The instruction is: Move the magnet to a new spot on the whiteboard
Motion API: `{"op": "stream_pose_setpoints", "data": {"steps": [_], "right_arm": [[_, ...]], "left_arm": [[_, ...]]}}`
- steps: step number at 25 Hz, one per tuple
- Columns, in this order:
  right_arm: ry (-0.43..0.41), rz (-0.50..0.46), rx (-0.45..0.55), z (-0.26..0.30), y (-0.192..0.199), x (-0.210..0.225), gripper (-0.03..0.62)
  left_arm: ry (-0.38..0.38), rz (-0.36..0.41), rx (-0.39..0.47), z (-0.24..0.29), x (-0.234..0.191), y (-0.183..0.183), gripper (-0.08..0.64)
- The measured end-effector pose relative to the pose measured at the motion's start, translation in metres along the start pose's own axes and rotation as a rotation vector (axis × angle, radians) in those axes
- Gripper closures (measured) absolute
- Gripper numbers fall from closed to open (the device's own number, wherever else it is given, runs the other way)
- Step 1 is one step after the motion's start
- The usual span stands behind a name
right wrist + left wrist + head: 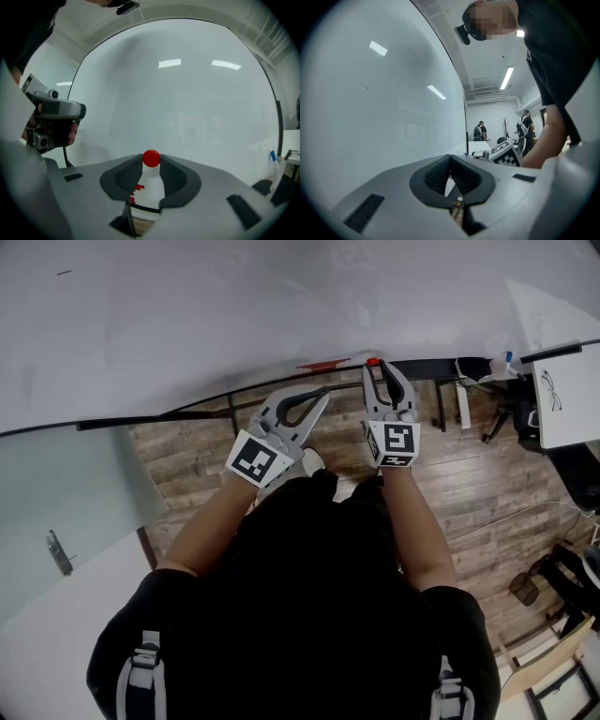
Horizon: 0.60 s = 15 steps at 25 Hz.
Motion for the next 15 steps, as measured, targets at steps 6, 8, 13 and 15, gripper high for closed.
{"op": "stream_pose_setpoints", "data": {"steps": [6, 8, 13, 15], "right_arm": [[-0.073, -0.016, 0.007, -0.02, -0.024, -0.022, 0.48], [-0.102, -0.021, 0.008, -0.028, -0.035, -0.032, 0.48], [-0.195, -0.04, 0.011, -0.047, -0.064, -0.063, 0.48], [-0.238, -0.044, 0.014, -0.053, -0.075, -0.076, 0.48]], "left_arm": [[-0.014, 0.023, -0.006, -0.017, -0.001, -0.009, 0.555], [-0.022, 0.025, -0.007, -0.025, -0.003, -0.014, 0.555], [-0.053, 0.016, -0.011, -0.05, -0.016, -0.028, 0.555], [-0.067, 0.011, -0.011, -0.059, -0.022, -0.031, 0.555]]}}
Point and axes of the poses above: the fingertips, and each gripper's own axes: z forward along the fingers, x to its right, y out of its underside, the point moved 4 cm from there along -z, backward along the fingers, and after that the axes turned 14 degrees about z, right-handed, at the moved point
